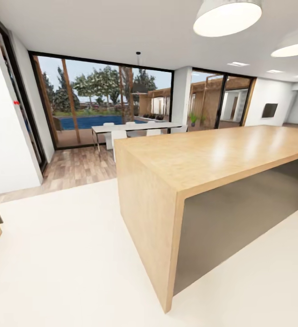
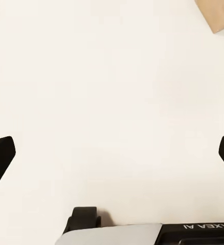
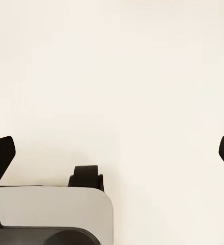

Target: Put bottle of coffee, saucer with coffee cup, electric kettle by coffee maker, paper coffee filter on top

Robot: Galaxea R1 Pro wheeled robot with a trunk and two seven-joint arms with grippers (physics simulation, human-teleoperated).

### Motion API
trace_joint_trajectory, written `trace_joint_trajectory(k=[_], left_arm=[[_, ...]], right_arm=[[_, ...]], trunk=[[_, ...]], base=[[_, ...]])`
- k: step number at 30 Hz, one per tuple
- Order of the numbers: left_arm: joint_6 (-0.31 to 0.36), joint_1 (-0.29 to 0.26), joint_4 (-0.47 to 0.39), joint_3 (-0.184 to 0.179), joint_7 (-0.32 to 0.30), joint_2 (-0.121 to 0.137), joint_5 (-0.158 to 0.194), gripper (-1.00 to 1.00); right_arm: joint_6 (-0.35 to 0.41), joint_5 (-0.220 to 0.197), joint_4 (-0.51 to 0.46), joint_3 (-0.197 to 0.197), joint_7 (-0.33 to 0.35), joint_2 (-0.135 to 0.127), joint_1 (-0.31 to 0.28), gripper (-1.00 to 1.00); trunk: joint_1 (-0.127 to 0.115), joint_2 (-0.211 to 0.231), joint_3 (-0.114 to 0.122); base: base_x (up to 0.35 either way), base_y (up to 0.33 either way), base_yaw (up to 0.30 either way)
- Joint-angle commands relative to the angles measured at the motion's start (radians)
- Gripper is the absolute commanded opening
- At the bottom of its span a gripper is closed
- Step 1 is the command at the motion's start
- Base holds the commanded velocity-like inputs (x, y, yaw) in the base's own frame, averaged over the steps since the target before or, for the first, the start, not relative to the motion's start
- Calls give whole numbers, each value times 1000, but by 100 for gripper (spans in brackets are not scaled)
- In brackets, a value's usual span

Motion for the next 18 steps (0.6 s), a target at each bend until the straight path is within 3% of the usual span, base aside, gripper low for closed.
trace_joint_trajectory(k=[1,11,18], left_arm=[[-1,0,-2,1,0,0,-1,100],[-2,0,-1,1,-1,0,-1,100],[-2,0,-1,1,-1,0,0,100]], right_arm=[[-3,0,1,0,0,0,0,100],[-4,3,1,0,0,0,3,100],[-88,5,4,0,-1,0,4,100]], trunk=[[0,0,0],[0,0,4],[0,0,7]], base=[[0,0,-242],[0,0,-248],[0,0,-250]])
